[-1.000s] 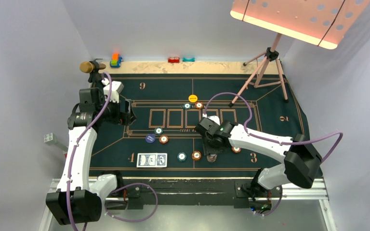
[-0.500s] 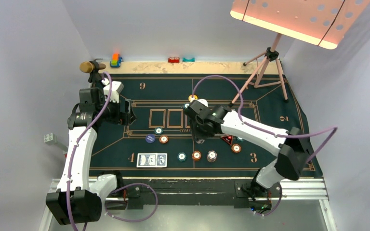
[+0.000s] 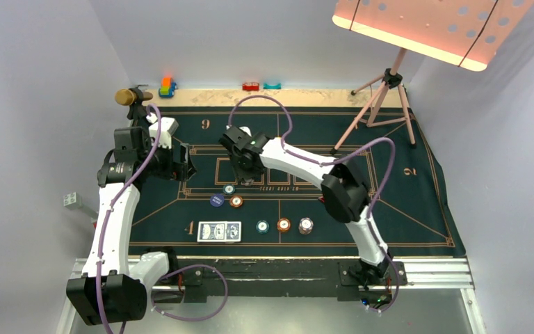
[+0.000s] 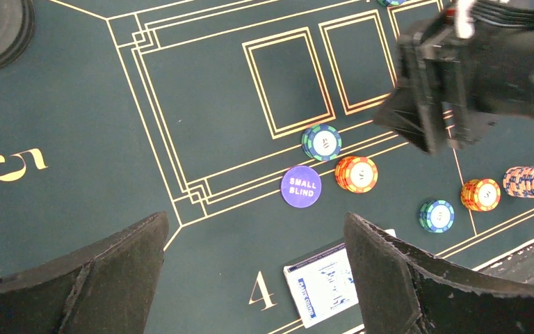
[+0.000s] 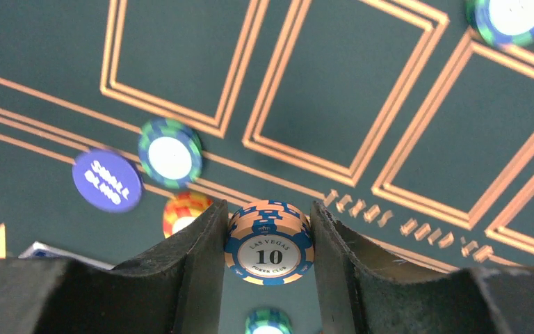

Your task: Distribute texas hold em gaming equipment

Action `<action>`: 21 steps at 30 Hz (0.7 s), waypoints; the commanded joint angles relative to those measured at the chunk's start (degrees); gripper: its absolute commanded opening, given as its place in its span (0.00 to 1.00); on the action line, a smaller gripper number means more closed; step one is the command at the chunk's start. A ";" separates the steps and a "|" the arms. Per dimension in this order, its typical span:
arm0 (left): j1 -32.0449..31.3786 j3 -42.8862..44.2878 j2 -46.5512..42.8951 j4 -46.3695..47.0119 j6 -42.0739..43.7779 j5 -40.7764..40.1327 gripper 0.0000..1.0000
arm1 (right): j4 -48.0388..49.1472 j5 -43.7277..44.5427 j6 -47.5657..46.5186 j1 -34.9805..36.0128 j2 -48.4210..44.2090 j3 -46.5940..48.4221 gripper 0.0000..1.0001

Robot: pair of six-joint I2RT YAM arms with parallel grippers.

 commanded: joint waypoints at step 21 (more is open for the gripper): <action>0.60 -0.13 -1.02 1.32 0.47 1.02 1.00 | 2.72 -3.31 -2.04 -2.06 15.51 15.11 0.16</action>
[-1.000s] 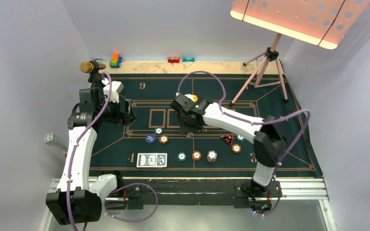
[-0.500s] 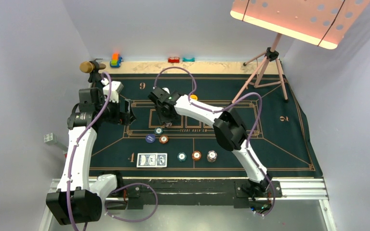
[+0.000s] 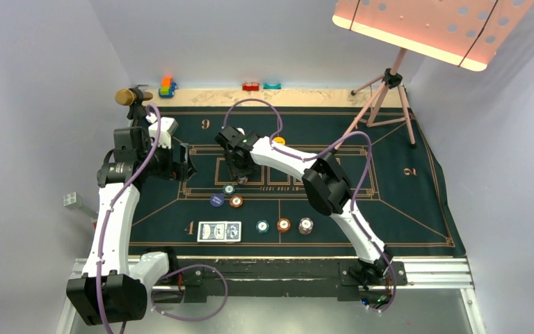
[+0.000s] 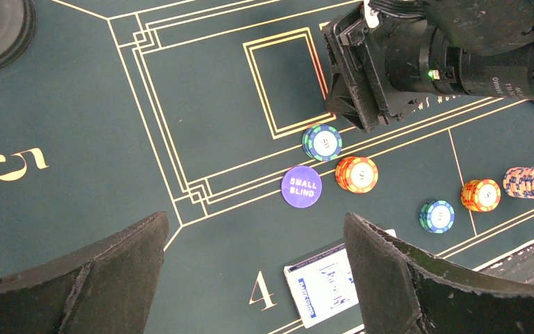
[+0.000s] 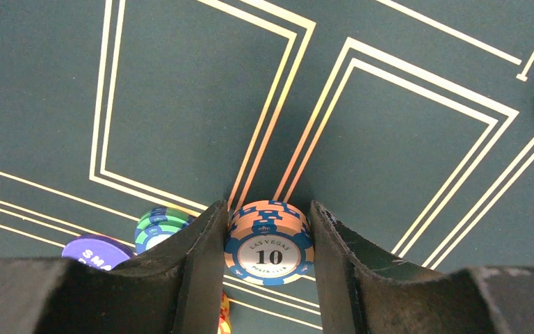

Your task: Distribute texas hold em gaming equipment

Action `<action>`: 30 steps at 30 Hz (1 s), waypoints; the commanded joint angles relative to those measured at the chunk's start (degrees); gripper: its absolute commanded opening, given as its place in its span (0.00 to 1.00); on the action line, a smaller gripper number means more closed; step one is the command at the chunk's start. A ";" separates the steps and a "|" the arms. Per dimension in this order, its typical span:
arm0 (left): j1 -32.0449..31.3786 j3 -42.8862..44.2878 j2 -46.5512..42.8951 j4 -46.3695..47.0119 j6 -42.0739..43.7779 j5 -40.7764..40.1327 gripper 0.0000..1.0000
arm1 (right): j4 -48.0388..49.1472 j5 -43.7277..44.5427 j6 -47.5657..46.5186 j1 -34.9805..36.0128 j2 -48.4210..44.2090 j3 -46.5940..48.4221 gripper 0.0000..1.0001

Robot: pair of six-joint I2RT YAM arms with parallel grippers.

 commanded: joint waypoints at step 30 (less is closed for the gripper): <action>0.37 -0.23 -0.82 1.38 0.72 0.72 1.00 | -0.61 0.59 -3.02 -0.07 -5.68 0.13 0.66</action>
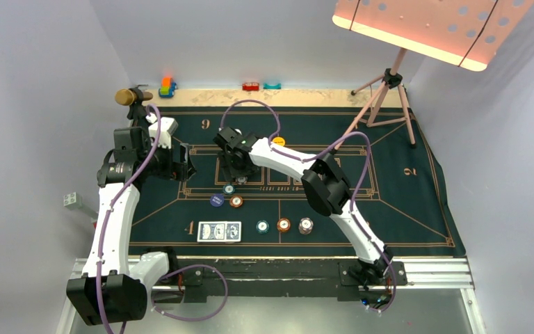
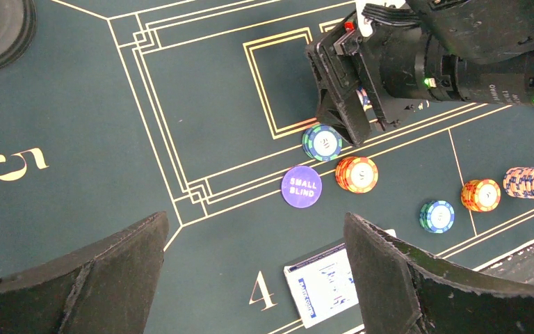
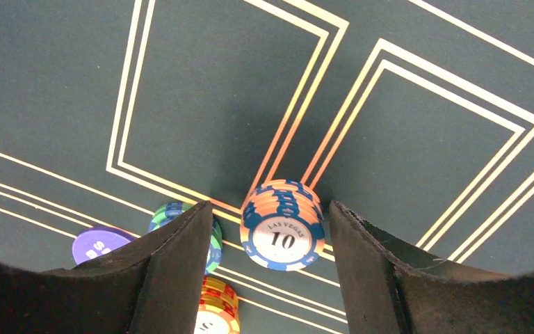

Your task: Distribute texas hold em gaming equipment

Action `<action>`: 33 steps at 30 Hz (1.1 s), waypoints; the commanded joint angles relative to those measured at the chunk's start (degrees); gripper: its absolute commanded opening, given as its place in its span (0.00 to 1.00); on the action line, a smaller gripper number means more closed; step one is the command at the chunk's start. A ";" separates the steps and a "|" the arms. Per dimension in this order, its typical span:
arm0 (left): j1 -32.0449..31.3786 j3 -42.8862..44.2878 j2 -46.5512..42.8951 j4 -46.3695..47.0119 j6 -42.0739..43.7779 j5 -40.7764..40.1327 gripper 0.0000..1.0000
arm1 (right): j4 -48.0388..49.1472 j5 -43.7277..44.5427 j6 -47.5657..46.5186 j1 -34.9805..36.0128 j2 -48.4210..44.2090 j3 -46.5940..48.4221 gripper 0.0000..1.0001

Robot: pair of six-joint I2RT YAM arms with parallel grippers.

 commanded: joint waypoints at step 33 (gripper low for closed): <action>0.42 -0.25 -0.82 1.30 0.66 0.53 1.00 | 0.68 -3.92 8.63 -1.89 -58.92 -64.67 0.88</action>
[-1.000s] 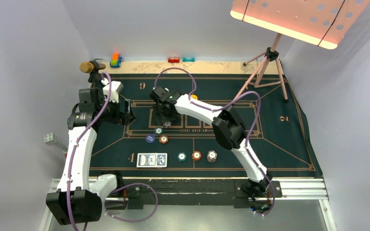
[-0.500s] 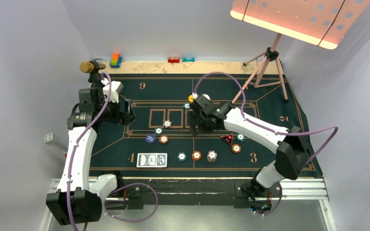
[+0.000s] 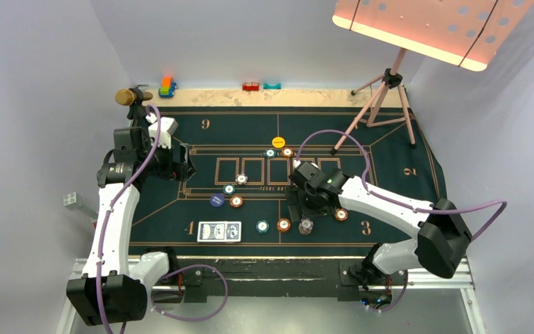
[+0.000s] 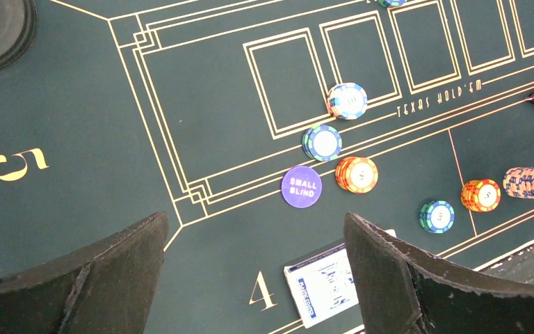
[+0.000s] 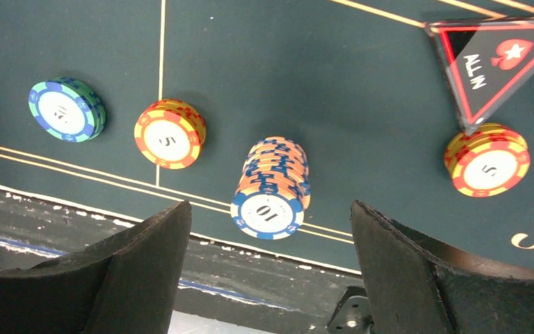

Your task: Distribute texas hold em gaming equipment

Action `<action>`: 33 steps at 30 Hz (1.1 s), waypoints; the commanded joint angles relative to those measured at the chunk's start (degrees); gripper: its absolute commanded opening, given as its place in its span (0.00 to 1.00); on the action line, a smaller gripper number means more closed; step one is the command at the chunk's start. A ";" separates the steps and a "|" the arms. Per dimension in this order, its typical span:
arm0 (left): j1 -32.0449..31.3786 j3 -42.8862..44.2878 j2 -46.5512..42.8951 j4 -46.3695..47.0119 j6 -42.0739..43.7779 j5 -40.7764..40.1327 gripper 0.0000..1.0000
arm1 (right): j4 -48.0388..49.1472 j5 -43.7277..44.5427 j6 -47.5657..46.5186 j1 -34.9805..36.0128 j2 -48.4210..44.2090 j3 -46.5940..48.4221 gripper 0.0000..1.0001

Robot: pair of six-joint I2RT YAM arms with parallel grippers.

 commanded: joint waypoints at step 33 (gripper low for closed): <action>0.37 -0.30 -0.94 1.26 0.81 0.35 1.00 | 3.89 1.96 2.69 2.38 4.13 -3.75 0.49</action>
